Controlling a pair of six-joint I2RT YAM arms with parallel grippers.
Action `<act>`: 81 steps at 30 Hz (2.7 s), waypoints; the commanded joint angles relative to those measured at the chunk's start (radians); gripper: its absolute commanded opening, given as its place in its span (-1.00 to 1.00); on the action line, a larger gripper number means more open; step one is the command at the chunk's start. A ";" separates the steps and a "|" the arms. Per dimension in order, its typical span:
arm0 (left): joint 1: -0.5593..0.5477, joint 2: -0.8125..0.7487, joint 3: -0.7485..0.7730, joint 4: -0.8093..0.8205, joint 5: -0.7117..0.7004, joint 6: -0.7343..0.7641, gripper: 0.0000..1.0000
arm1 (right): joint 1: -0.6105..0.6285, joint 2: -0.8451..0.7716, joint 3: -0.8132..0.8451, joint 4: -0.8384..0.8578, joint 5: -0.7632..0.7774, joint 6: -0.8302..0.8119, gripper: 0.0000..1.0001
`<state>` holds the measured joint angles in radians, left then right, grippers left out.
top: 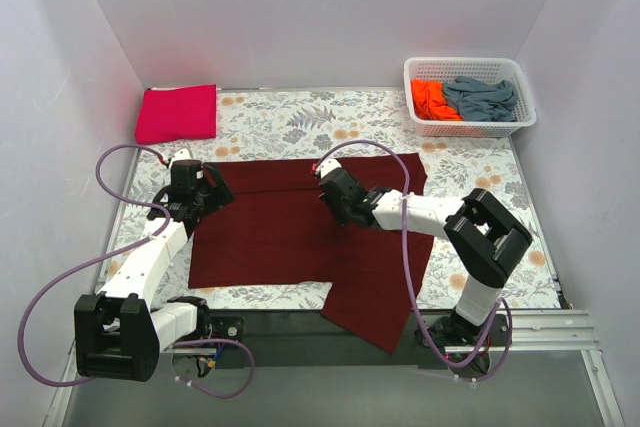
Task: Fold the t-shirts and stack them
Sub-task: Fold the tshirt
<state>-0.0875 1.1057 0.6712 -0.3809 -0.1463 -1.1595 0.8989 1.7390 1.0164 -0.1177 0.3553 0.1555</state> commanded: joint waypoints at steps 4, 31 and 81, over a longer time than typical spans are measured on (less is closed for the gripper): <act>-0.003 -0.003 -0.001 0.011 -0.007 0.011 0.53 | 0.008 -0.021 0.022 -0.083 -0.087 -0.126 -0.86; 0.083 0.436 0.336 0.048 0.057 -0.085 0.39 | -0.589 -0.158 0.031 0.022 -0.317 0.044 -0.21; 0.101 0.133 0.242 -0.410 -0.165 -0.308 0.29 | -0.619 -0.484 -0.165 -0.293 -0.360 0.084 0.23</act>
<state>0.0208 1.2881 1.0187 -0.6495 -0.2417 -1.3918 0.1997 1.3243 0.9112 -0.2699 -0.0734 0.2668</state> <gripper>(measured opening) 0.658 0.612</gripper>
